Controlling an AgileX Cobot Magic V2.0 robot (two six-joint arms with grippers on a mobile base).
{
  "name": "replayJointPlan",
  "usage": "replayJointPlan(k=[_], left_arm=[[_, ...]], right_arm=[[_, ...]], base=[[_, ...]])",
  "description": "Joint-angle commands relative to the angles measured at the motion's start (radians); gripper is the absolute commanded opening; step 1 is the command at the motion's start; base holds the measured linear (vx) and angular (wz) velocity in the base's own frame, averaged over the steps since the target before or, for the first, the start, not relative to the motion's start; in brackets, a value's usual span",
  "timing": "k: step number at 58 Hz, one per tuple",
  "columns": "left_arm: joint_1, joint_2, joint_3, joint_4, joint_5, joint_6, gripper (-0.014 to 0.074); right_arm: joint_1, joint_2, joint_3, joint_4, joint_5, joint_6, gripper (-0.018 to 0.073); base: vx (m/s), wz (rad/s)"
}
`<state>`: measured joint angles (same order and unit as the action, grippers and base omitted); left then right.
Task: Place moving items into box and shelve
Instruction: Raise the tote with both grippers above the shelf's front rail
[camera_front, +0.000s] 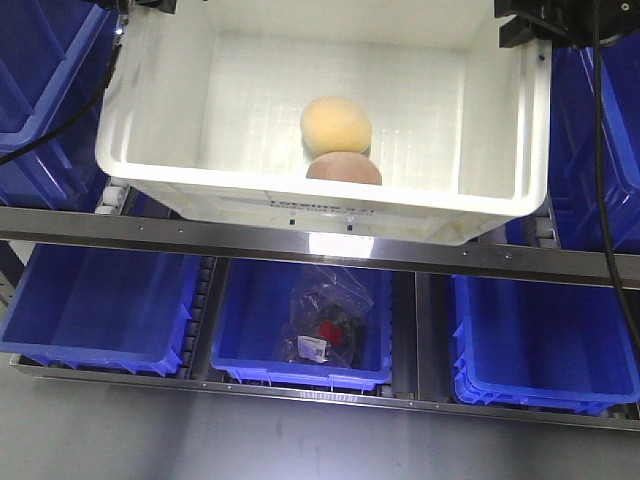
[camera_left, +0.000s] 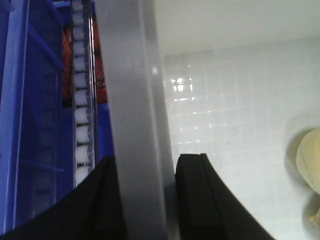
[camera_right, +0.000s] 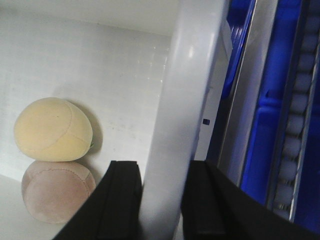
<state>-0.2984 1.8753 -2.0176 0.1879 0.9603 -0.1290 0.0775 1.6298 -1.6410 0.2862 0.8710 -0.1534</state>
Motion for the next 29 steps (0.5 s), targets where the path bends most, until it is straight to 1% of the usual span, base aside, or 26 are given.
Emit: replayJointPlan(k=[1,8,13,22,29], left_arm=[[-0.001,-0.045,-0.034,0.088,-0.165,0.002,0.0002],[-0.001,-0.027,-0.034,0.133,-0.176,-0.021,0.0002],[-0.001,-0.019,-0.034,0.171,-0.195,-0.056,0.0002],[-0.001,-0.007,-0.034,0.236,-0.232,-0.102,0.0002],[-0.001,0.009,-0.034,0.257,-0.241,-0.11,0.0002]], right_arm=[[0.002,-0.06,-0.047,0.073,-0.167,-0.055,-0.0003],[0.002,-0.049,-0.047,0.086,-0.212,-0.082,-0.0002],[0.002,-0.034,-0.047,0.099,-0.241,-0.102,-0.0002],[0.002,-0.001,-0.047,0.173,-0.269,-0.182,-0.0002],[0.002,0.023,-0.047,0.224,-0.29,-0.24,-0.0002]], base=[[0.0,0.0],[0.0,0.0],[0.0,0.0],[0.0,0.0],[0.0,0.0]])
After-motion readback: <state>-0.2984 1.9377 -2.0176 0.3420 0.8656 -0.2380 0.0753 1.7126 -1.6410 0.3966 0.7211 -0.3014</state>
